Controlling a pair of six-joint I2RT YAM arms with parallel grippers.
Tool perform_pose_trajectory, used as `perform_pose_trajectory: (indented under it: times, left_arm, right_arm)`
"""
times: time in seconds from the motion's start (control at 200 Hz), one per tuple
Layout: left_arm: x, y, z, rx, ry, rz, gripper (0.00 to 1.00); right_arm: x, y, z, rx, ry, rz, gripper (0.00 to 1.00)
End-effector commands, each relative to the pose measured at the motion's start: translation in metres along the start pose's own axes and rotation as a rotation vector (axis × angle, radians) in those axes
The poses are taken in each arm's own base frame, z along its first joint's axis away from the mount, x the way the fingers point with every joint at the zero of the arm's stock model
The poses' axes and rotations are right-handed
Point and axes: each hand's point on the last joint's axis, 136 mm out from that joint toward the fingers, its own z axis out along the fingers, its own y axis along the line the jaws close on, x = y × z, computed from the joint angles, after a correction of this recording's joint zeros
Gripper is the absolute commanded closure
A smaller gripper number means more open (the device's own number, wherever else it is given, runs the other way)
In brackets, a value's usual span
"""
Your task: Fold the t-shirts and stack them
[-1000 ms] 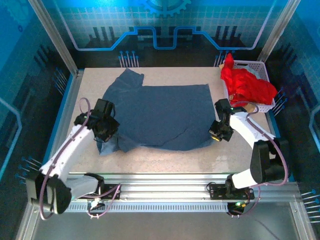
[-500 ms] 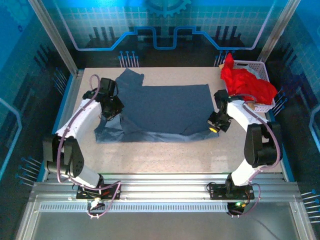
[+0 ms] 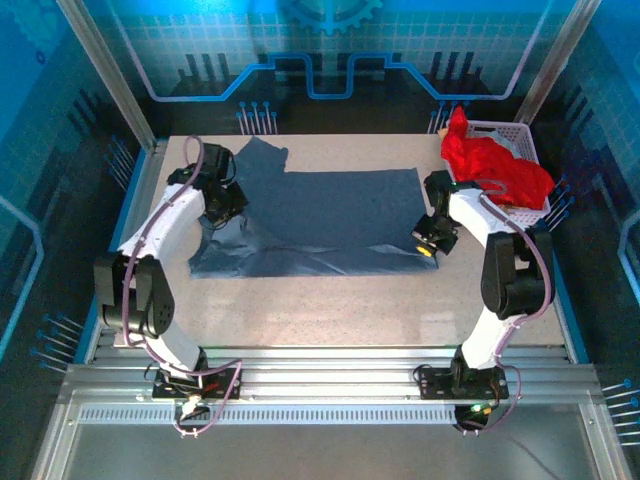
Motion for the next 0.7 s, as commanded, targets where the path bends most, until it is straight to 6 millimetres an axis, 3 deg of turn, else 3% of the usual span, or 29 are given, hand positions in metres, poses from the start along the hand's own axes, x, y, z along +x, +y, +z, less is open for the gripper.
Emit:
perform_pose_trajectory:
  times: [0.0, 0.695]
  left_arm:
    - [-0.011, 0.001, 0.0, -0.009, -0.018, 0.023, 1.0]
    - [-0.03, 0.02, 0.013, -0.087, -0.025, -0.053, 1.0]
  right_arm:
    - [-0.006, -0.004, -0.002, 0.027, 0.003, 0.041, 1.0]
    - [-0.031, 0.013, 0.006, 0.05, -0.02, 0.054, 1.0]
